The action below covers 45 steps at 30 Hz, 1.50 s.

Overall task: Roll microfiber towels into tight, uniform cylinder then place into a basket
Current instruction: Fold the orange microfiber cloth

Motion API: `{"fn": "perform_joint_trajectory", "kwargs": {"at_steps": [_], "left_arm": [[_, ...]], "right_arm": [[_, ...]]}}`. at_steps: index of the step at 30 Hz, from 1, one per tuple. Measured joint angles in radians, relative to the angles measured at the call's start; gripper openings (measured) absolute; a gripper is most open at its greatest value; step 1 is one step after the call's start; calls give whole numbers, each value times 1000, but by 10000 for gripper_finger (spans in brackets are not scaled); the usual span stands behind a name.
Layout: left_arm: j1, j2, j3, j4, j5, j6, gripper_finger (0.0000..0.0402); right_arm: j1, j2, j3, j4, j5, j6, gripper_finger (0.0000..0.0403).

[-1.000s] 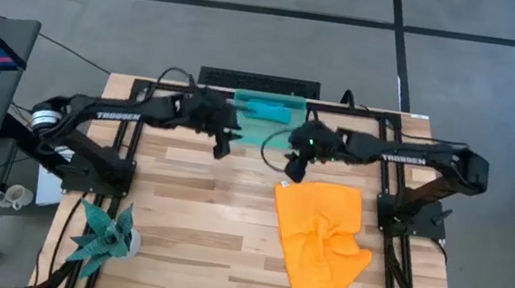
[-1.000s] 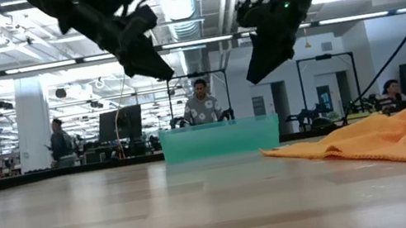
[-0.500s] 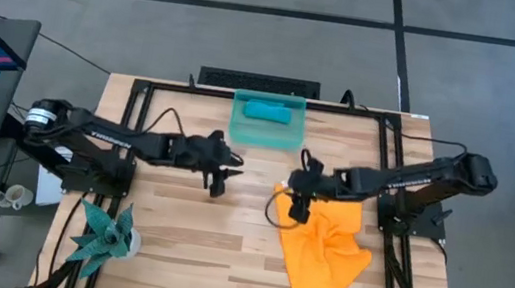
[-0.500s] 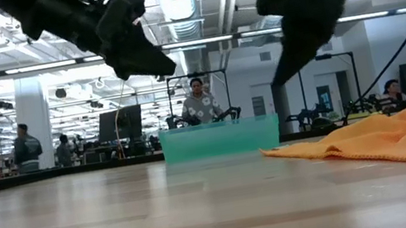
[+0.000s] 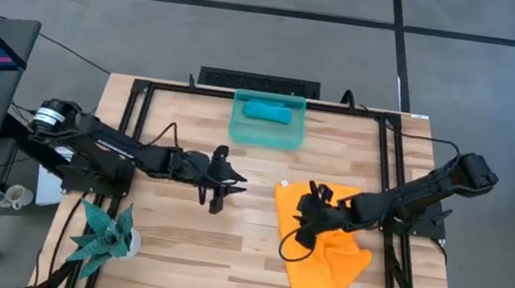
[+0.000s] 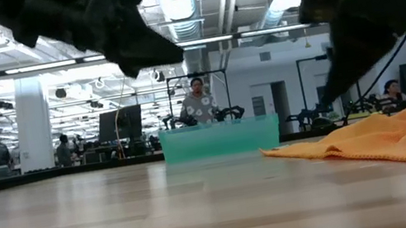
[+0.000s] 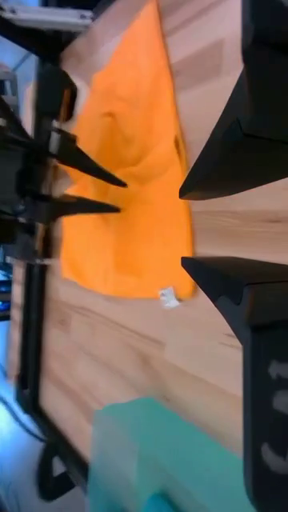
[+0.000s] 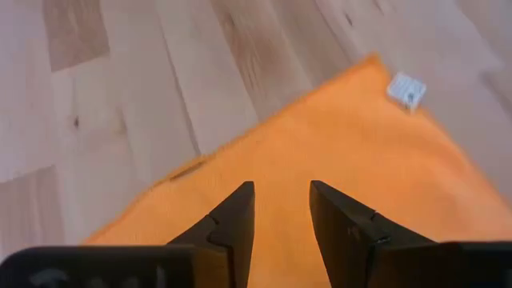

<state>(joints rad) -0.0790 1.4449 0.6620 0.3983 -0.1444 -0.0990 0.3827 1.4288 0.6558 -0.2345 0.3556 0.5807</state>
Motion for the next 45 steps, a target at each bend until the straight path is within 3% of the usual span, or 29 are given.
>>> {"fn": "perform_joint_trajectory", "kwargs": {"at_steps": [11,20,34,38,45], "left_arm": [[1,313,78,327,5,2,116],[-1,557,288,321,6,11,116],[21,759,533,51,-51,-68,116],[30,764,541,8,-68,-97,116],[28,756,546,-153,-194,-177,116]], "right_arm": [[164,0,-24,37,188,254,129],[271,0,-23,36,237,388,128],[292,0,-23,20,252,391,128],[289,0,-23,7,253,389,128],[282,0,-23,5,254,363,125]]}}
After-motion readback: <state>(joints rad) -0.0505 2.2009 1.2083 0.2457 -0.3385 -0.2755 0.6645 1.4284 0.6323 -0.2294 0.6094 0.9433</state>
